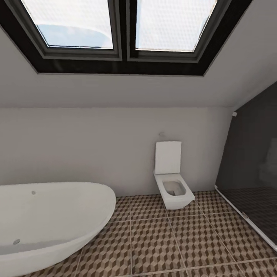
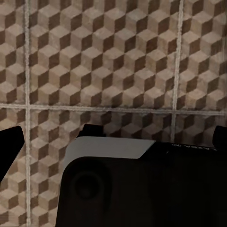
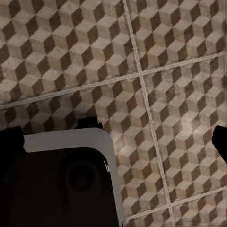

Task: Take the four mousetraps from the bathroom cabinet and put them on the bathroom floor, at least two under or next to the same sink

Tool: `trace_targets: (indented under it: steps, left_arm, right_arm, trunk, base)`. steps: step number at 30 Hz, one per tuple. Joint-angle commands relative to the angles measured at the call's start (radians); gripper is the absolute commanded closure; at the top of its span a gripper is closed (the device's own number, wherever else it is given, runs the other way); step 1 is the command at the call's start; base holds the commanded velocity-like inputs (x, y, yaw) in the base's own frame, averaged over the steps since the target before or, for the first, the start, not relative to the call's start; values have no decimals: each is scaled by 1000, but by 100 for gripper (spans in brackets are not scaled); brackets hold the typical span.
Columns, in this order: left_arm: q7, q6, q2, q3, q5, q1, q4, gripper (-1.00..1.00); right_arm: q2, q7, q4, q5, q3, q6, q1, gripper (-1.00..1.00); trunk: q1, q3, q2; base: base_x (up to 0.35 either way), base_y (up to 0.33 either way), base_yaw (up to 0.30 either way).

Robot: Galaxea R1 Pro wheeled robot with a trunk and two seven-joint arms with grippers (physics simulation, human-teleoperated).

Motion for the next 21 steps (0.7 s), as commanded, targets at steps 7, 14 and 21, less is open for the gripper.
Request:
trace_targets:
  steps: [7, 14, 21]
  left_arm:
    - [0, -3, 0, 6, 4, -1, 1, -100]
    - [0, -5, 0, 6, 4, -1, 1, -100]
    - [0, -5, 0, 6, 4, 0, 1, -100]
  right_arm:
    - [-1, 0, 3, -4, -7, -6, -2, -100]
    - [-1, 0, 3, -5, -7, -6, -2, -100]
    - [-1, 0, 3, -5, -7, -6, -2, -100]
  trunk:
    - [0, 3, -1]
    - [0, 7, -1]
    - [0, 11, -1]
  base:
    - [0, 0, -289]
    - [0, 0, -289]
    - [0, 0, -289]
